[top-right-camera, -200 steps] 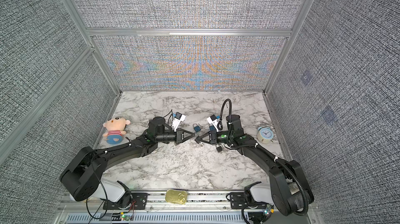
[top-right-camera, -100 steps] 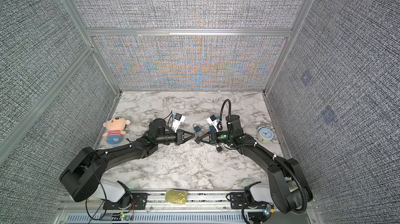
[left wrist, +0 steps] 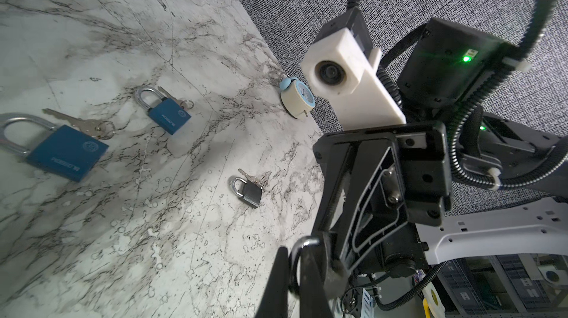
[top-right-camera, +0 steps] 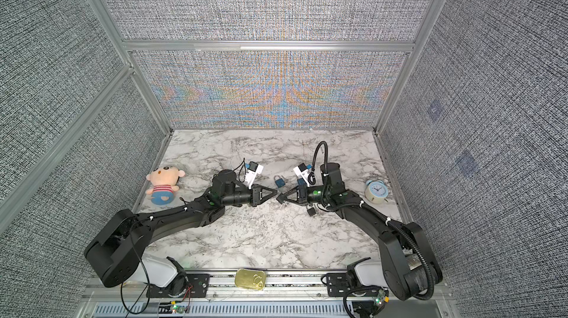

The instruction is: Lock with the key

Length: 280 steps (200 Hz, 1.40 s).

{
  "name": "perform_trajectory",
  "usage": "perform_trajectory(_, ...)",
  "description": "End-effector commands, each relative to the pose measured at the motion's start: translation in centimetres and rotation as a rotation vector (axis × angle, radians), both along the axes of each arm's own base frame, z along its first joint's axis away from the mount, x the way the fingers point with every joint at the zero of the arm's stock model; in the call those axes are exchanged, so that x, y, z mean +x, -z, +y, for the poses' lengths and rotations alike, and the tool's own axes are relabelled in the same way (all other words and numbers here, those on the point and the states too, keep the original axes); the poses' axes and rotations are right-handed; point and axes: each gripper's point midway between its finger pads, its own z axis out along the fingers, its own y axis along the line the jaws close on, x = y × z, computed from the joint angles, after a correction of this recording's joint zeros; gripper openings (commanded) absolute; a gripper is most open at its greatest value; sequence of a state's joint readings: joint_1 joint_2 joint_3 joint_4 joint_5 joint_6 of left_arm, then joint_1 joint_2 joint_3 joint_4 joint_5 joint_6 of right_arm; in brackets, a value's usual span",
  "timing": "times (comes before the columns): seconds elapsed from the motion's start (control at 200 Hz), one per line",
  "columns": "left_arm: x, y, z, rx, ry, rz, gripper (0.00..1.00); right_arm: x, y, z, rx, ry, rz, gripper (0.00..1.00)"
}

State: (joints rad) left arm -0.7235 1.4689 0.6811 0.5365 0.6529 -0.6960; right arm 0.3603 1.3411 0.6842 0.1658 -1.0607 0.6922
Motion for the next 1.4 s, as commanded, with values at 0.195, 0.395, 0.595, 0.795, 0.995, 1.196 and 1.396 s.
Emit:
perform_trajectory(0.195, -4.2, -1.1, -0.8, -0.013, 0.218, -0.008, 0.0, 2.5, -1.9, 0.3, 0.035, 0.072, -0.182, 0.0)
perform_trajectory(0.395, -1.8, -2.6, 0.2, -0.045, 0.171, -0.032, 0.0, 1.6, -0.1, 0.5, -0.016, 0.06, -0.166, 0.0)
perform_trajectory(0.595, 0.6, -4.1, 1.6, -0.107, 0.125, -0.042, 0.1, 1.1, 0.1, 0.8, -0.017, 0.048, -0.166, 0.0)
perform_trajectory(0.795, 2.2, -4.4, 2.6, -0.129, 0.088, -0.046, 0.3, 0.8, -0.2, 0.9, -0.008, 0.035, -0.167, 0.0)
perform_trajectory(0.995, 2.2, -3.4, 2.3, -0.122, 0.112, -0.018, 0.32, 0.7, -0.3, 1.0, 0.0, 0.028, -0.169, 0.0)
perform_trajectory(1.196, 2.4, -2.3, 2.0, -0.115, 0.126, 0.012, 0.33, 0.5, -0.7, 1.2, 0.013, 0.013, -0.169, 0.0)
perform_trajectory(1.396, 2.0, -2.1, 1.9, -0.13, 0.154, 0.028, 0.33, 0.7, -1.1, 1.5, 0.018, 0.009, -0.175, 0.0)
